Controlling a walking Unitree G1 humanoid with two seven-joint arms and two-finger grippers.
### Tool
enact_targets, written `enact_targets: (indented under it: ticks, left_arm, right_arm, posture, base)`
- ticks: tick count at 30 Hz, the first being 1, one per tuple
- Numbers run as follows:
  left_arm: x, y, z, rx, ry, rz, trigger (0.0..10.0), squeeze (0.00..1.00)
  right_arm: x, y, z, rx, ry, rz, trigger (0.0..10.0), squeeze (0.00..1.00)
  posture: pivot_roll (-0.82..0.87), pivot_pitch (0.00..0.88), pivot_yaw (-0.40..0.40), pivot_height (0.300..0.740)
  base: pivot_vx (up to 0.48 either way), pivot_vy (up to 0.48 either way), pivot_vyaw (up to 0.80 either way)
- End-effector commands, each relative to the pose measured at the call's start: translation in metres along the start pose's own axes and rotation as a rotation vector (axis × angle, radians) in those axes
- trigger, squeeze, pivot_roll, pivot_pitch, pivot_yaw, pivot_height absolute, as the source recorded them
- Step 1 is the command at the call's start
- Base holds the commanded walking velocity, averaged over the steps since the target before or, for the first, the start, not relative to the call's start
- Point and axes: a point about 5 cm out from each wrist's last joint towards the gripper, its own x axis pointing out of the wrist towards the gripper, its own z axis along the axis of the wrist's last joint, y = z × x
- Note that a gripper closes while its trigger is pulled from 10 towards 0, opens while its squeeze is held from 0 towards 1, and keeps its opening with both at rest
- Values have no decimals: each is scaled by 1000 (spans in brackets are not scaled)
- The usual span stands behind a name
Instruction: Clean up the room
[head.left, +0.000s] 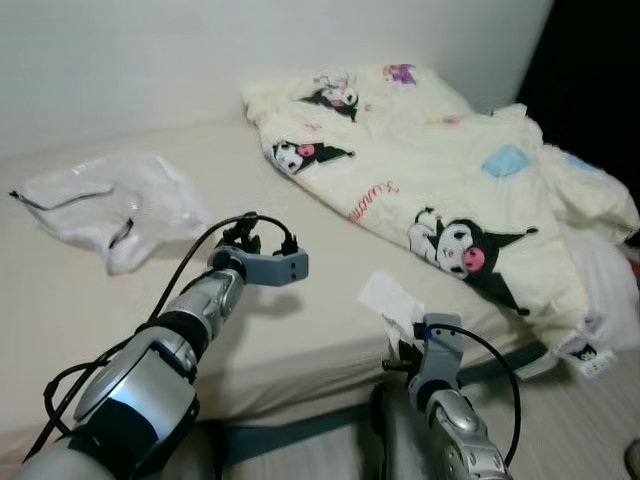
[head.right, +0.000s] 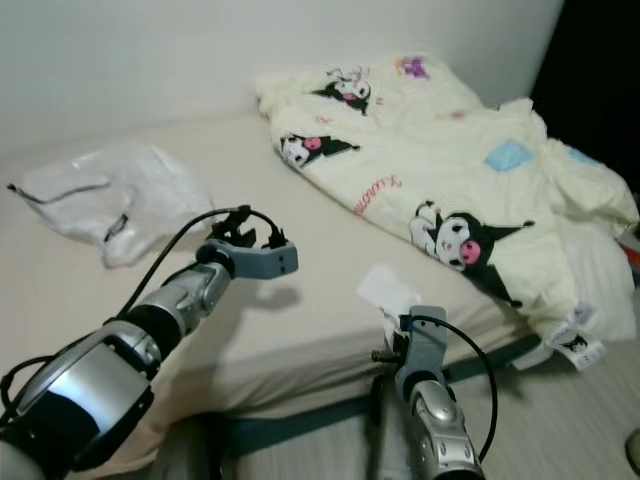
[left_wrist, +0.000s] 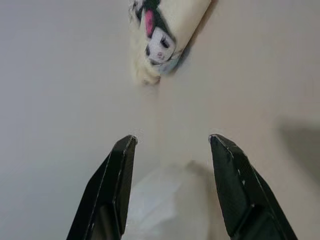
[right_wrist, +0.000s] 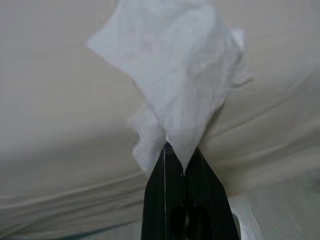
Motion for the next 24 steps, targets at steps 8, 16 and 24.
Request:
enact_targets:
  ticks: [8,16,24]
  left_arm:
    - [8,50,-34,-78,143,194,10000,0]
    - [12,95,-50,-51,178,360,10000,0]
    - [4,95,-71,93,210,307,10000,0]
  right_arm:
    - [-25,60,73,129,-288,337,10000,0]
    - [-53,92,105,184,-337,517,10000,0]
    - [-70,95,122,206,-346,548,10000,0]
  posture:
    - [-204,397,44,495]
    - [-210,460,31,495]
    - [-237,504,20,495]
  base:
    - [0,0,0]
    - [0,0,0]
    - [0,0,0]
